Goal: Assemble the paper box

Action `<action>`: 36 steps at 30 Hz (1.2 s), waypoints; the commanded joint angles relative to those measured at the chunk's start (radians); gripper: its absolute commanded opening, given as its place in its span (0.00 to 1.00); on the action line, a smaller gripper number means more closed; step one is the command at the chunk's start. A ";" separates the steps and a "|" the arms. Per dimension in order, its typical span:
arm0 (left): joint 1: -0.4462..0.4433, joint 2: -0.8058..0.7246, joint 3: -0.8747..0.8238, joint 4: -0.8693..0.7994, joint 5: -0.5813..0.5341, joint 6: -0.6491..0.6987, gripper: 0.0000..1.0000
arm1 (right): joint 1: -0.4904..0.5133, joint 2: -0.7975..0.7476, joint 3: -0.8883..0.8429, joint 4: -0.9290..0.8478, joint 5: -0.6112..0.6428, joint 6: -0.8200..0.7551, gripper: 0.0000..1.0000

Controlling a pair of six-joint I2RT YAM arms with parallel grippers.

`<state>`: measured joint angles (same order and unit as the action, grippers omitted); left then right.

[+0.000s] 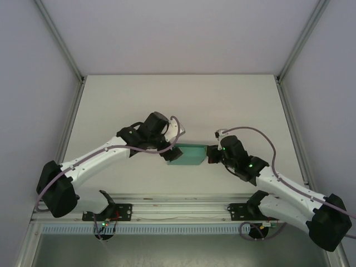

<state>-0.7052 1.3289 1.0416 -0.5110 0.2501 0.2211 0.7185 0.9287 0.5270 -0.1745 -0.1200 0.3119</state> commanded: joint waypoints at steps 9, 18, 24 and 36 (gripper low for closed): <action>-0.012 -0.074 -0.071 0.016 -0.044 -0.101 0.52 | 0.096 0.136 0.131 -0.127 0.174 0.030 0.00; -0.013 -0.096 -0.108 0.032 -0.056 -0.106 0.36 | 0.101 0.152 0.151 -0.137 0.164 0.029 0.00; -0.016 -0.061 -0.086 0.046 -0.026 -0.164 0.00 | 0.115 0.158 0.157 -0.141 0.169 0.029 0.00; -0.065 -0.060 -0.104 0.073 -0.199 -0.700 0.00 | 0.279 0.200 0.172 -0.175 0.407 0.228 0.00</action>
<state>-0.7540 1.2682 0.9405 -0.4843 0.1074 -0.2707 0.9455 1.1015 0.6792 -0.2935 0.2077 0.4496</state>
